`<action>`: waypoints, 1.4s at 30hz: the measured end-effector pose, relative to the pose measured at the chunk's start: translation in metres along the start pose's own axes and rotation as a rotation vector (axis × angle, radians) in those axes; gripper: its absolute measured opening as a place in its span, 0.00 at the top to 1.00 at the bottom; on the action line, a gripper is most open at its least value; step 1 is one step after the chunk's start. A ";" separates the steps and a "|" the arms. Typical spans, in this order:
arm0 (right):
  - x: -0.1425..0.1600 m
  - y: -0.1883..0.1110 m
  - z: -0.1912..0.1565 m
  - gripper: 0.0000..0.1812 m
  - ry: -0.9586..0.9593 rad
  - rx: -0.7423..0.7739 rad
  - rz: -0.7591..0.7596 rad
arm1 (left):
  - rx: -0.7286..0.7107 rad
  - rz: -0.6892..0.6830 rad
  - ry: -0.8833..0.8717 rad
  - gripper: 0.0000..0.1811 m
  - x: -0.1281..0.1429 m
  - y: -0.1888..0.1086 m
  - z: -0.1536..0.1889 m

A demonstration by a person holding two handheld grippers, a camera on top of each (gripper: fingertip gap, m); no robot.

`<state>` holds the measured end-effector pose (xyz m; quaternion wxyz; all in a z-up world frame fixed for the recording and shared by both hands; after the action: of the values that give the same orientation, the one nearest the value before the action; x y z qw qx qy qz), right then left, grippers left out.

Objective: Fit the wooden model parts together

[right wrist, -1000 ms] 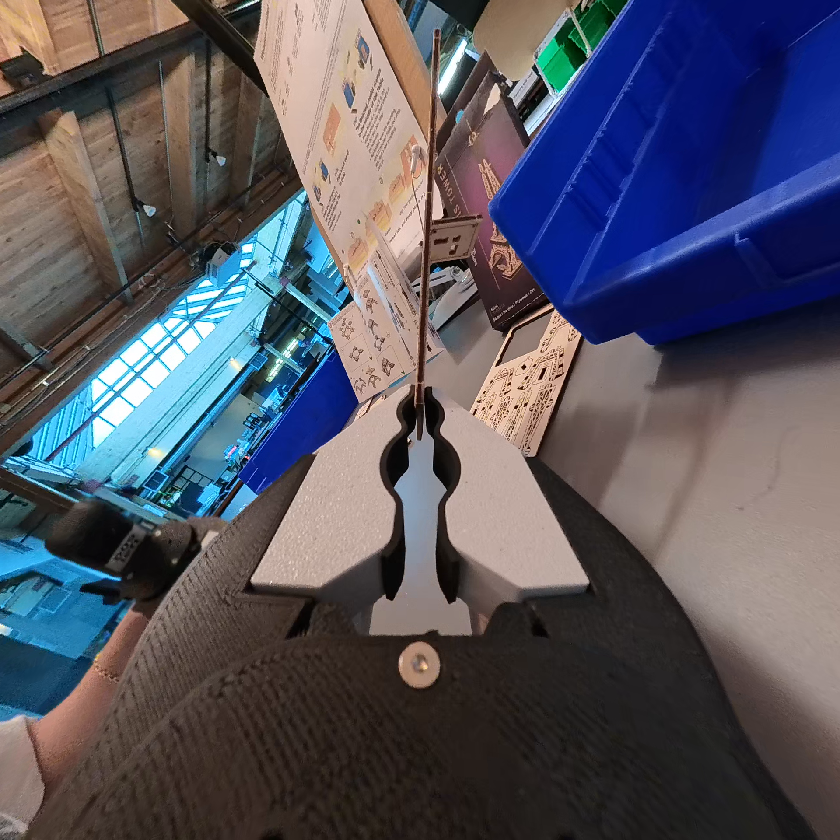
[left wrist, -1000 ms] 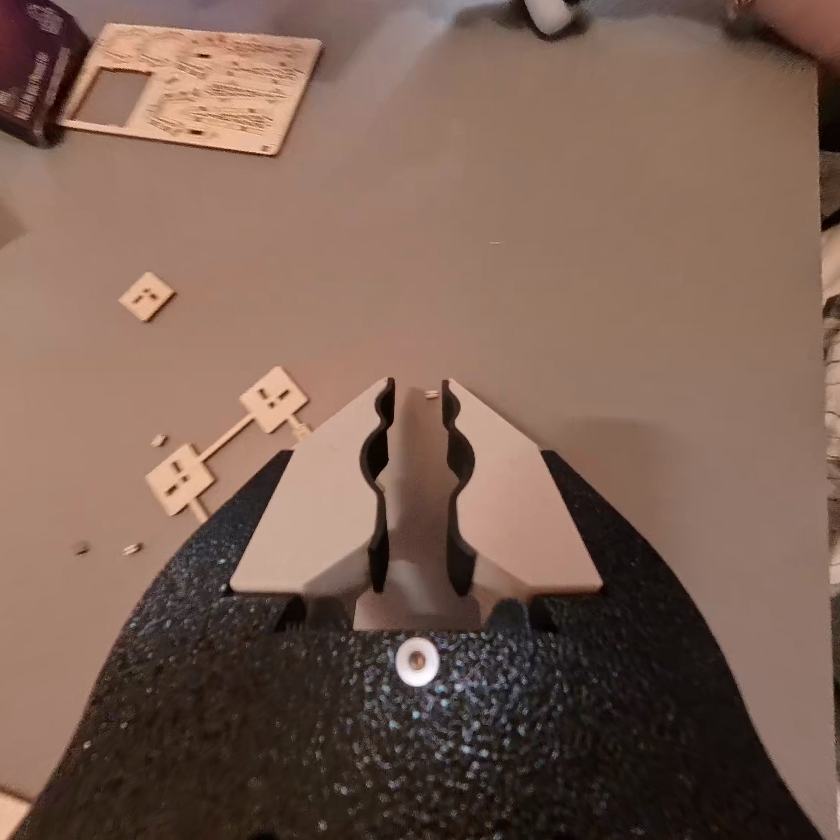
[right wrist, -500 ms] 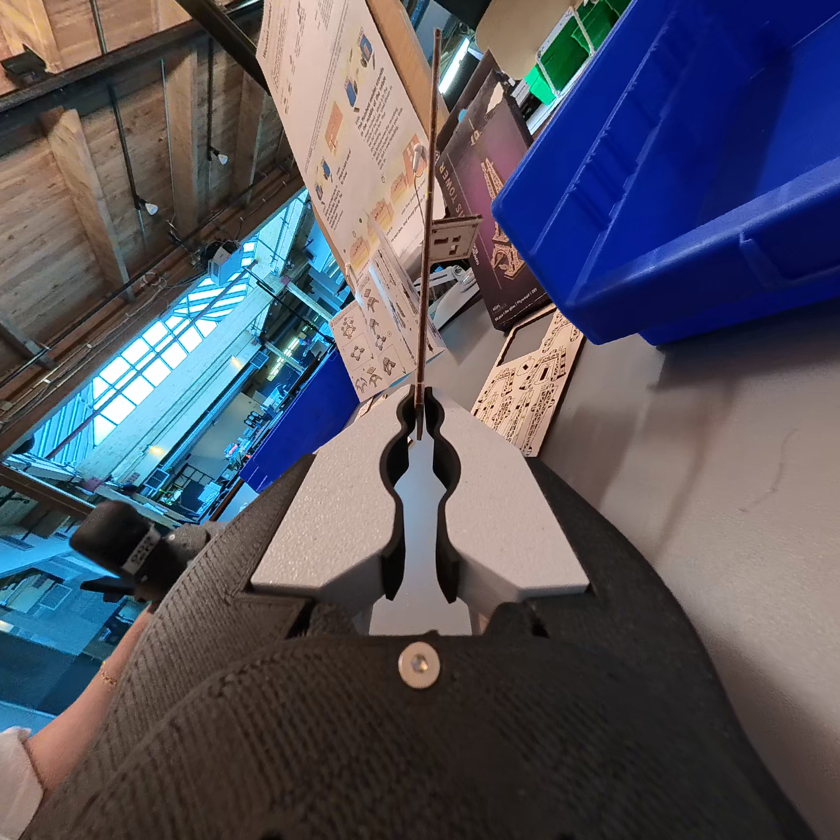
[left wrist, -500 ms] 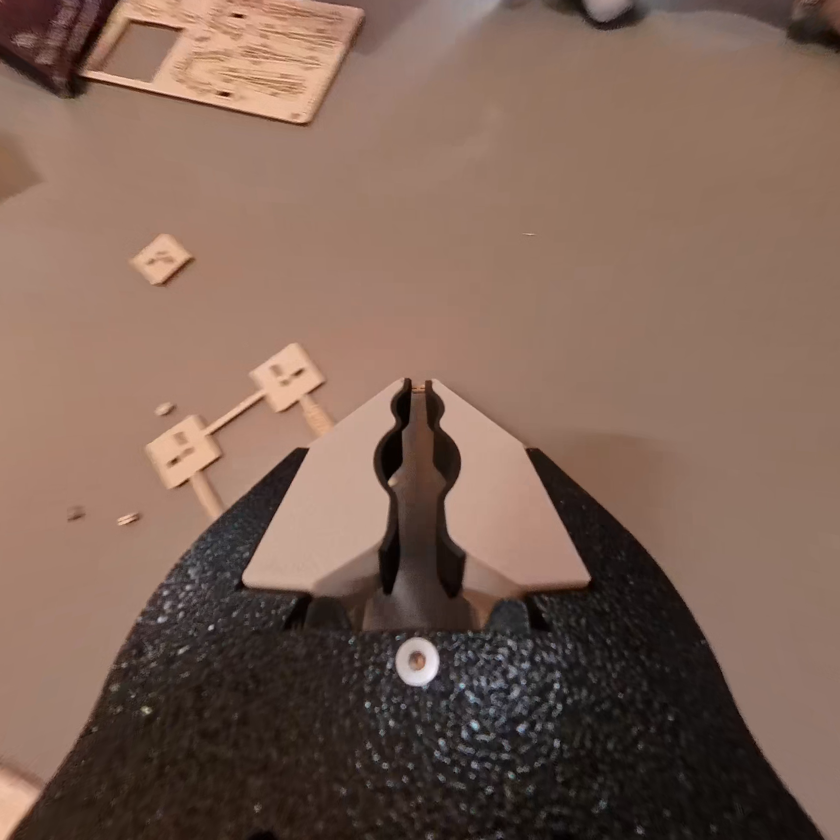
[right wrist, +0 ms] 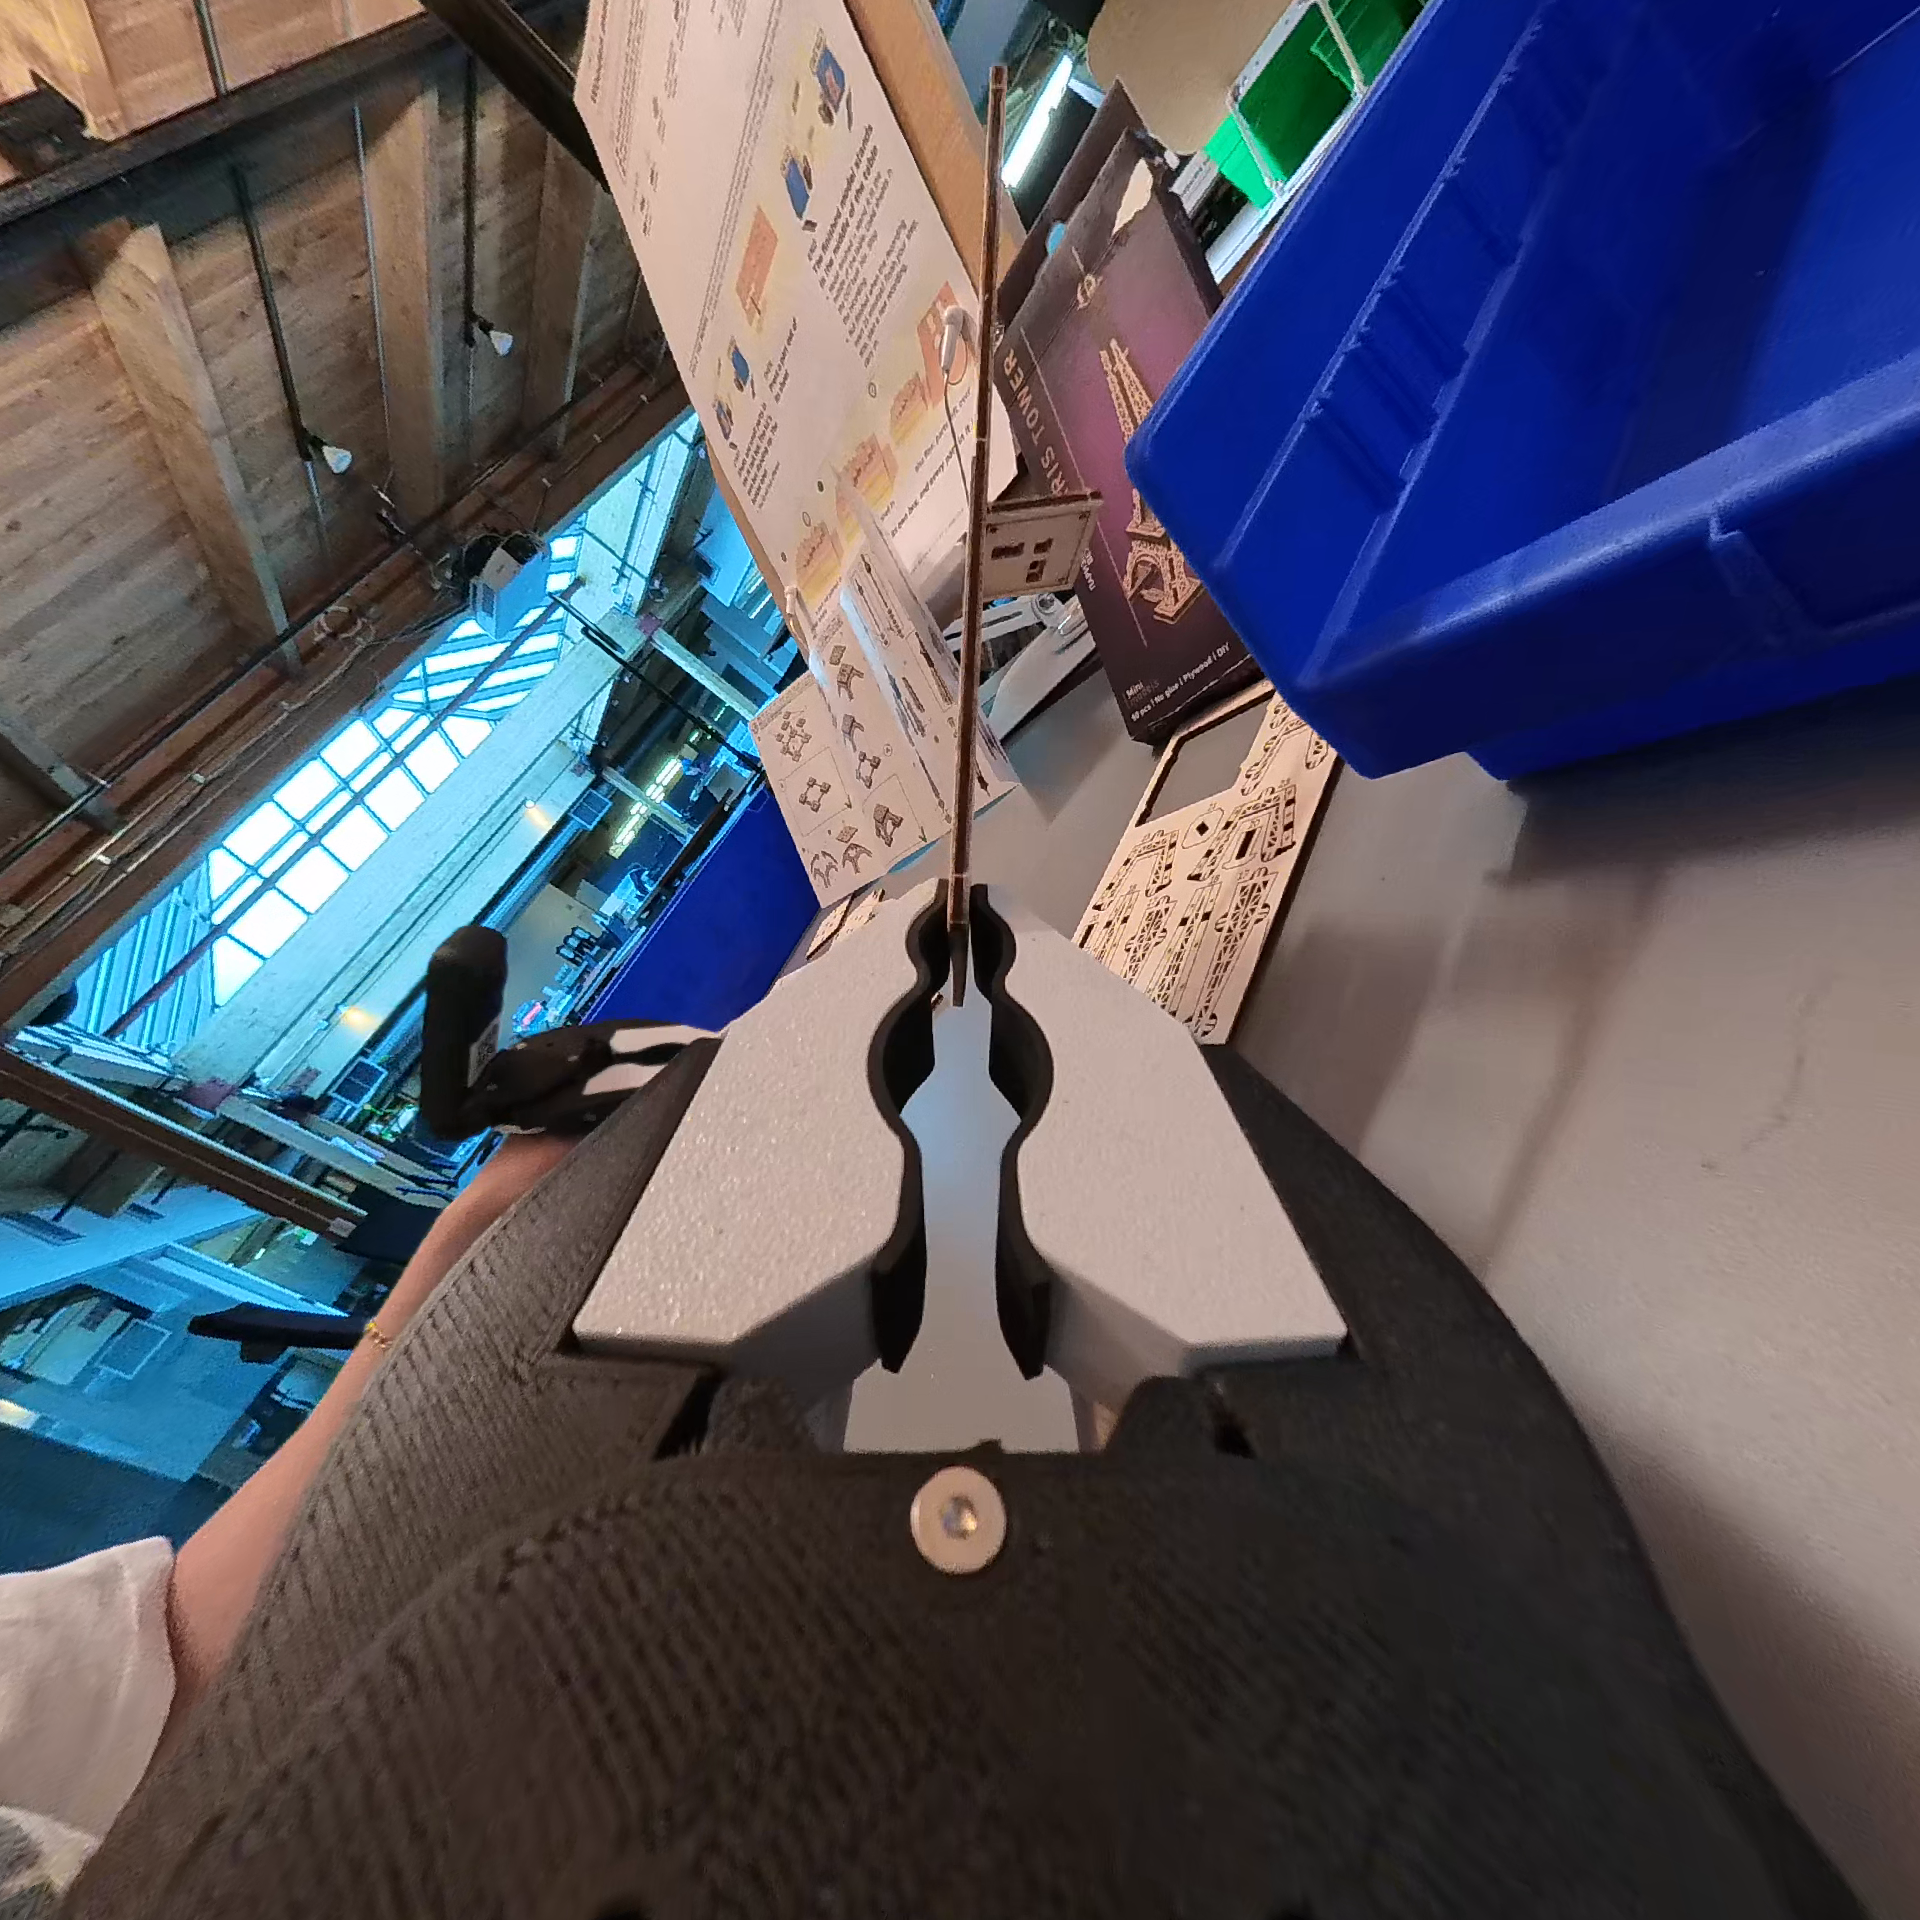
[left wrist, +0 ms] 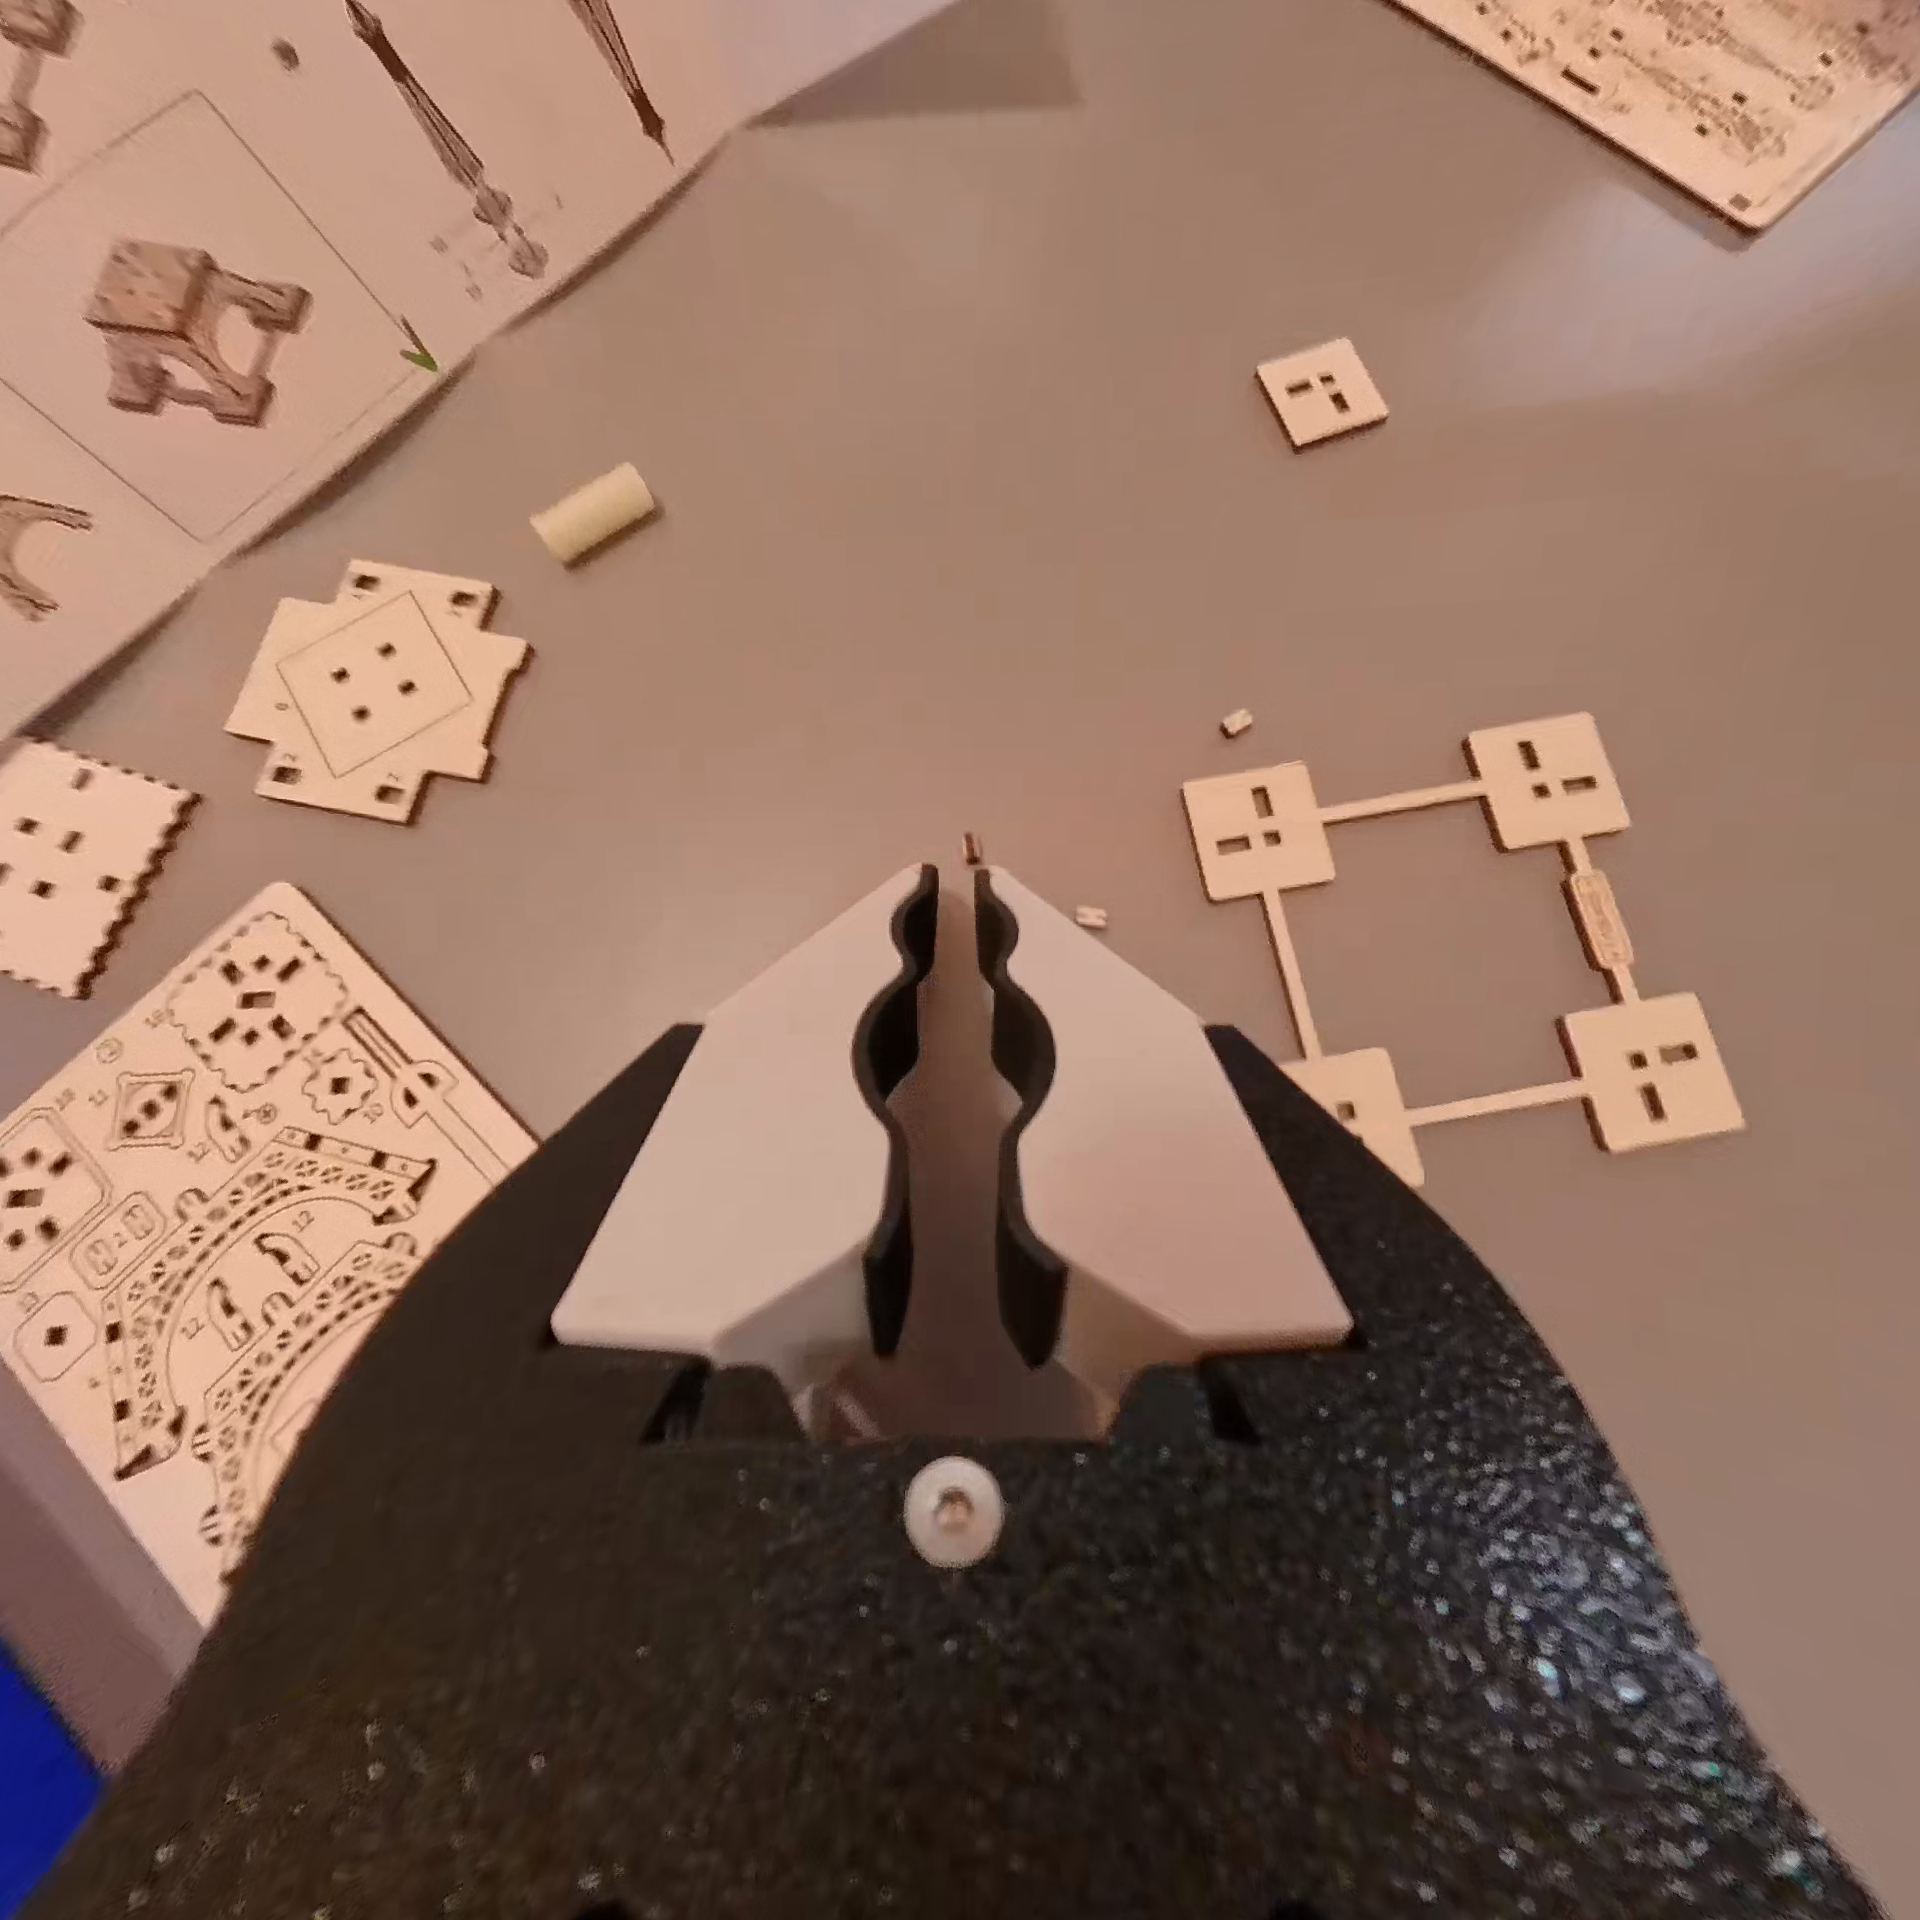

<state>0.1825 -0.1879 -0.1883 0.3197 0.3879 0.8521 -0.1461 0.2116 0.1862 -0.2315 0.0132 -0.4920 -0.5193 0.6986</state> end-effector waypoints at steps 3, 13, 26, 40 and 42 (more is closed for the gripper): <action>0.000 0.000 0.000 0.99 0.001 0.000 -0.005 | 0.030 -0.011 0.012 0.92 0.007 0.003 0.002; 0.001 0.001 -0.008 0.99 -0.010 -0.063 0.001 | 0.101 0.366 -0.074 0.90 -0.070 -0.040 0.043; 0.033 0.036 -0.082 1.00 0.191 -0.548 -0.008 | 0.913 0.530 -0.418 0.94 -0.150 -0.005 0.151; 0.051 0.033 -0.060 0.65 -0.178 -0.253 -0.269 | 1.040 0.329 -0.533 1.00 -0.122 -0.010 0.133; 0.060 0.034 -0.064 0.65 -0.180 -0.281 -0.333 | 1.074 0.282 -0.523 1.00 -0.117 -0.006 0.140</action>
<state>0.1509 -0.0994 -0.1798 0.4169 0.1790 0.8842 -0.1108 0.1707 0.0271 -0.1511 0.0388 -0.2928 -0.0107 0.9553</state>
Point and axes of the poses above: each gripper's, where its closed fingertips meet, y out along the fingers, x out of its underside, z = x × y across the jaws, the point moved 4 cm from there along -y, back along the fingers, and after that the axes turned 3 degrees about -z, right-handed, at the moved point
